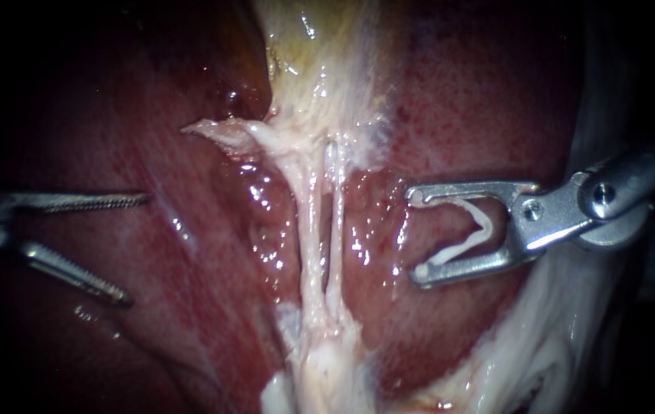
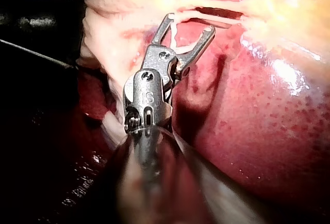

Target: Grabbing gallbladder

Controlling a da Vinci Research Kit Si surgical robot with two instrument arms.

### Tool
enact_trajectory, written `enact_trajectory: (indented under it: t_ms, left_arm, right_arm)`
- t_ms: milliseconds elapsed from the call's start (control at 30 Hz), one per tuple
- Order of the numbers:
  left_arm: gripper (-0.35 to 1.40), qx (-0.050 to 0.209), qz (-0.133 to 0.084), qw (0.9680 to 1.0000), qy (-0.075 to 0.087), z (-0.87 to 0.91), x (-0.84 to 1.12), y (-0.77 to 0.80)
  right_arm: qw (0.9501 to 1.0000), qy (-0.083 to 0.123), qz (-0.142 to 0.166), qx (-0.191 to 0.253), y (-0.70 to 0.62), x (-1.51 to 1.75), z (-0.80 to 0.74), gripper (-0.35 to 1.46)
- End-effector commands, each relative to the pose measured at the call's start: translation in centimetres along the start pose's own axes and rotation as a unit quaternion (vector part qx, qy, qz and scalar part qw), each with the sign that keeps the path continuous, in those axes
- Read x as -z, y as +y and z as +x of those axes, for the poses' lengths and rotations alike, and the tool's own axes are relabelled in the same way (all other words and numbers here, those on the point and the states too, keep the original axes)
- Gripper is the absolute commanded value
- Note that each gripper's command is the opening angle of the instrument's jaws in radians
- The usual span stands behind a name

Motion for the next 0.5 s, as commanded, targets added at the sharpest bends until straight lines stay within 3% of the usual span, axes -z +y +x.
enact_trajectory:
  t_ms: [33, 233, 333, 500]
  left_arm:
    - [0.83, 0.000, 0.000, 1.0000, 0.000, 0.00, 0.00, 0.00]
    - [0.83, 0.000, 0.000, 1.0000, 0.000, 0.00, 0.00, 0.00]
    - [0.94, 0.001, 0.000, 1.0000, 0.000, 0.03, 0.01, -0.02]
    - [0.99, 0.017, -0.004, 0.9997, 0.016, 0.27, 0.04, -0.14]
  right_arm:
    - [1.0000, 0.000, 0.000, 0.000, 0.00, 0.00, 0.00, 0.50]
    - [1.0000, 0.000, 0.000, 0.000, 0.00, 0.00, 0.00, 0.50]
    - [1.0000, 0.000, 0.000, 0.000, 0.00, 0.00, 0.00, 0.50]
    - [1.0000, 0.000, 0.000, 0.000, 0.00, 0.00, 0.00, 0.50]
